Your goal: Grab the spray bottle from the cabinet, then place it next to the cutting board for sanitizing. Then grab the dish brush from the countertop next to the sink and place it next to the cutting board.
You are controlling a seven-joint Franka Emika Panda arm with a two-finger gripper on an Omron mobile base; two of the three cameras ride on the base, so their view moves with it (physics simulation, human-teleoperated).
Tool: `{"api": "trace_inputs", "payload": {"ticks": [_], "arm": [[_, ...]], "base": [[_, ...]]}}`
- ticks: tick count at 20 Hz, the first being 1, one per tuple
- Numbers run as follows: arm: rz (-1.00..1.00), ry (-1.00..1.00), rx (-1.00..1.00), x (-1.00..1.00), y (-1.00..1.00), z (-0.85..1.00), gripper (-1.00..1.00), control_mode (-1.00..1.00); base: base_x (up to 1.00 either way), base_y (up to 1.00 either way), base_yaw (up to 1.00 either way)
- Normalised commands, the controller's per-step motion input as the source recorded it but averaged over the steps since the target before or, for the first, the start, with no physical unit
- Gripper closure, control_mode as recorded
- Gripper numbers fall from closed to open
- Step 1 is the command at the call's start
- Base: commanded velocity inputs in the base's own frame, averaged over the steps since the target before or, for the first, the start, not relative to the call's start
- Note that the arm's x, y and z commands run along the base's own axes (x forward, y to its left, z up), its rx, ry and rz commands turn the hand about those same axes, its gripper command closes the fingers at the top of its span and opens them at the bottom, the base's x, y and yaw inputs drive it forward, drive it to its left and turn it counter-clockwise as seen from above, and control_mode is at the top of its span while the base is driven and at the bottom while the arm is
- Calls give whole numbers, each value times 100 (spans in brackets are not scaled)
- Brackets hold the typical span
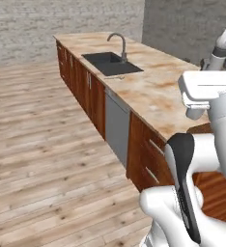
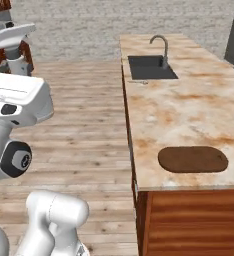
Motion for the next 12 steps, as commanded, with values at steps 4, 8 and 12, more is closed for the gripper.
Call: {"api": "trace_inputs", "payload": {"ticks": [4, 8, 12], "arm": [[0, 0, 0, 0, 0, 0, 100, 100], [0, 0, 0, 0, 0, 0, 100, 100], [0, 0, 0, 0, 0, 0, 100, 100]], "base": [[54, 100, -49], [80, 86, -70], [68, 92, -68]]}}
